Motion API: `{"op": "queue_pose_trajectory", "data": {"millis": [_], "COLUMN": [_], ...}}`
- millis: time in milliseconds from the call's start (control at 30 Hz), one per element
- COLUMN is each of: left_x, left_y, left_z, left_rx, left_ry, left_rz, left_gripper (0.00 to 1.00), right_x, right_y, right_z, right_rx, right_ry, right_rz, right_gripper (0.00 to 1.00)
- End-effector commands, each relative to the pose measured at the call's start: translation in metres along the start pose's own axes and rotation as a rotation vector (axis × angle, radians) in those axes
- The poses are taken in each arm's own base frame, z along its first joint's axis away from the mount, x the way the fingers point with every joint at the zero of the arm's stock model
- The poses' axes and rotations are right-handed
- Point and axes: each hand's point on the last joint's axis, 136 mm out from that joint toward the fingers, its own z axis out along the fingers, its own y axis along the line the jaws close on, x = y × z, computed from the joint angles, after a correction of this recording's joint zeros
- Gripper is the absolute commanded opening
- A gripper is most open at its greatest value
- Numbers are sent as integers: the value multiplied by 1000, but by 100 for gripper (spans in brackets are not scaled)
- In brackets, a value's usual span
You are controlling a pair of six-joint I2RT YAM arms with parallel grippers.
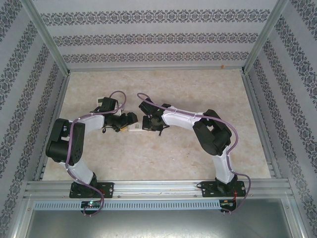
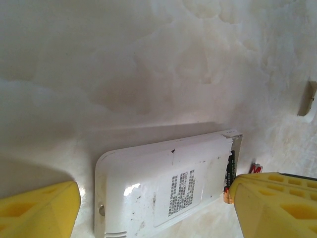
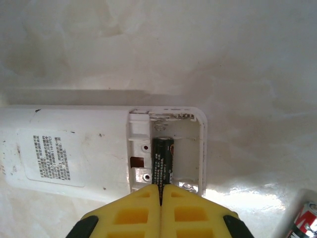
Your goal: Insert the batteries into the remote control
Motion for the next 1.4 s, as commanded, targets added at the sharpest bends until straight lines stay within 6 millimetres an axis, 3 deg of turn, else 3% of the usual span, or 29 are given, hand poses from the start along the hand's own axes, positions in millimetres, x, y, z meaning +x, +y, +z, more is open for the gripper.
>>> {"op": "queue_pose_trajectory", "data": {"millis": [0,67,233,367,733,1100,1367], "left_x": [5,6,10,15,14,13,10], "left_y": [8,12,16,23,30,31,30], "left_z": [11,14,21,27,31,30,29], "left_rx": [-3,-13,-11,-33,-82,-88,-93], "left_ry": [24,29,48,74,77,73,67], "left_rz": [-21,-29,-36,-31,-24,-28,-22], "left_gripper": [81,77,55,41,39,39,40], "right_x": [-9,-16,-23,-26,-19,-16,-17], "right_y": [-10,-10,-6,5,17,15,28], "right_z": [25,29,41,30,-5,3,-19], "right_rx": [49,45,16,-29,-81,-70,-123], "right_ry": [-54,-91,-138,-150,-172,-155,-178], "right_rz": [-33,-52,-99,-123,-159,-189,-216], "right_gripper": [5,4,3,3,4,4,6]}}
